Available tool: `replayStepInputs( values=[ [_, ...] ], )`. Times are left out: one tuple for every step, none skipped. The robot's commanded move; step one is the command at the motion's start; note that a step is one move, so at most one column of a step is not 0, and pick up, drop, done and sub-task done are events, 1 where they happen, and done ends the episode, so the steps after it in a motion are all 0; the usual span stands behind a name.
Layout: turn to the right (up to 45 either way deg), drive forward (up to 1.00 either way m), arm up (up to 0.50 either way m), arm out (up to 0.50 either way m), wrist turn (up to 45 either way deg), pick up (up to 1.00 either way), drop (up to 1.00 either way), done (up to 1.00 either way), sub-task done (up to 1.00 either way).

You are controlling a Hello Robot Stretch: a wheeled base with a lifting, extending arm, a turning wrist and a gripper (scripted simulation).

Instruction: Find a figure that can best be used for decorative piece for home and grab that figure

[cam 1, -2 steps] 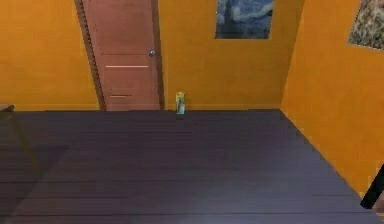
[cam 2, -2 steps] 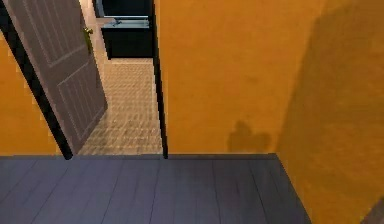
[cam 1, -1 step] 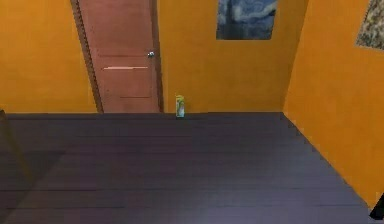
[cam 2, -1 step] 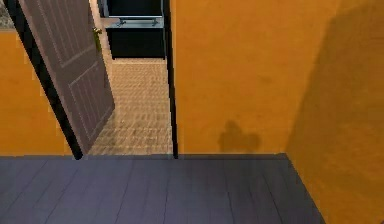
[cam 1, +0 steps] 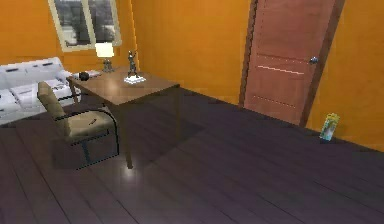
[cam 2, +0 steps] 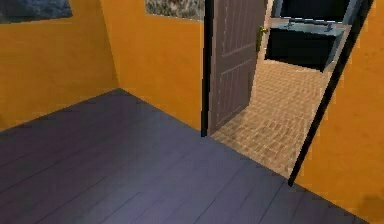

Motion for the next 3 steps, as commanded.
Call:
replayStepInputs(
  values=[
    [0.0,0.25,0.00,0.00,0.0,0.00,0.00,0.00,0.00],
    [-39.0,0.00,0.00,0.00,0.0,0.00,0.00,0.00,0.00],
    [0.0,1.00,0.00,0.00,0.0,0.00,0.00,0.00,0.00]
  ],
)
